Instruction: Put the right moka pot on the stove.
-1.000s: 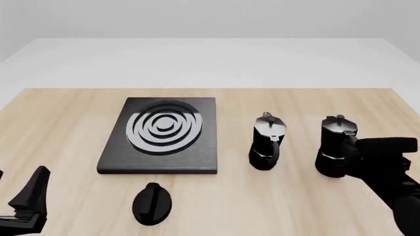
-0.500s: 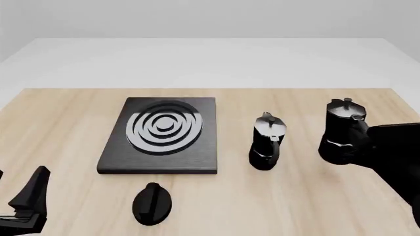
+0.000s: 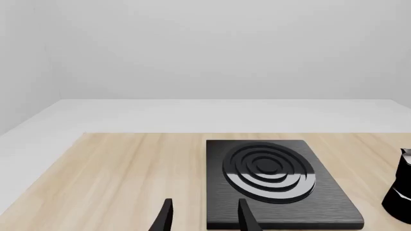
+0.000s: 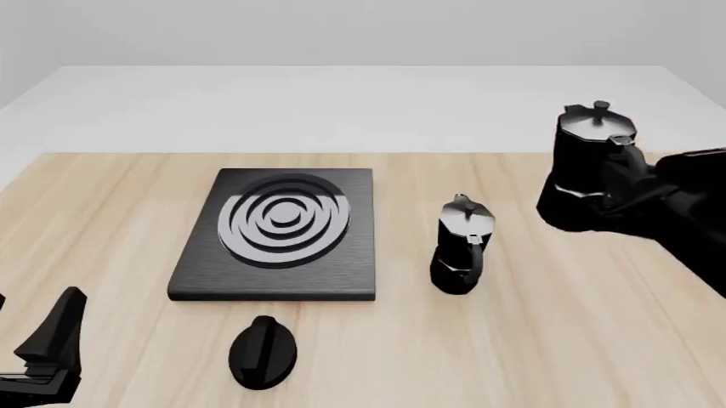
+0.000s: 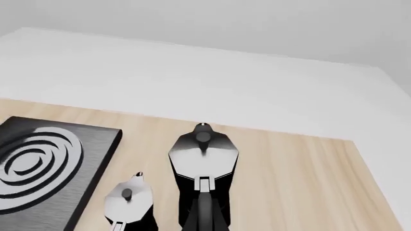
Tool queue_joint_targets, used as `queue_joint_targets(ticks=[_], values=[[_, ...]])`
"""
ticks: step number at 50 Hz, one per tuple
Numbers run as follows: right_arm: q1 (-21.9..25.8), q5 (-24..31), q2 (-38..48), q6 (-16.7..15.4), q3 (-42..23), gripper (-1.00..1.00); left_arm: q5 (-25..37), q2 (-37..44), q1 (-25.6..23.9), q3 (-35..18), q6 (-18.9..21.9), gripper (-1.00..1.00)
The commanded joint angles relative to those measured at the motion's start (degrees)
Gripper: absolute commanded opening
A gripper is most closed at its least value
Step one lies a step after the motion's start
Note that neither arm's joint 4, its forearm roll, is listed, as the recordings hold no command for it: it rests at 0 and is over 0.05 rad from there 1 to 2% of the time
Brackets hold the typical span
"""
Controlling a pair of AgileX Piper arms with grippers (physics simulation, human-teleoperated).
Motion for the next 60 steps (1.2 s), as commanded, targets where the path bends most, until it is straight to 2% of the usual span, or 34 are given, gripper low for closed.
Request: queue_joint_targets(ticks=[1,8,13,16,30,39,60], values=[[3.3,2.8,-1.5,0.6,-6.8,-1.00,0.0,0.0,0.0,0.0,0.0,1.00],[5.2,2.1,-0.2,0.8,-8.1,-1.00,0.0,0.0,0.0,0.0,0.0,1.00],[8.1,2.1,-0.3,2.6,-9.6,-1.00,0.0,0.0,0.0,0.0,0.0,1.00],[9.0,3.0,0.2,1.8,-11.9,-1.00,0.0,0.0,0.0,0.0,0.0,1.00],[12.7,3.1,4.7,2.7,-18.8,-1.00,0.0,0.0,0.0,0.0,0.0,1.00],[15.3,1.1,9.5,3.4,-21.4,-1.00,0.0,0.0,0.0,0.0,0.0,1.00],[24.6,-4.4,19.9,3.7,-27.0,-1.00,0.0,0.0,0.0,0.0,0.0,1.00]])
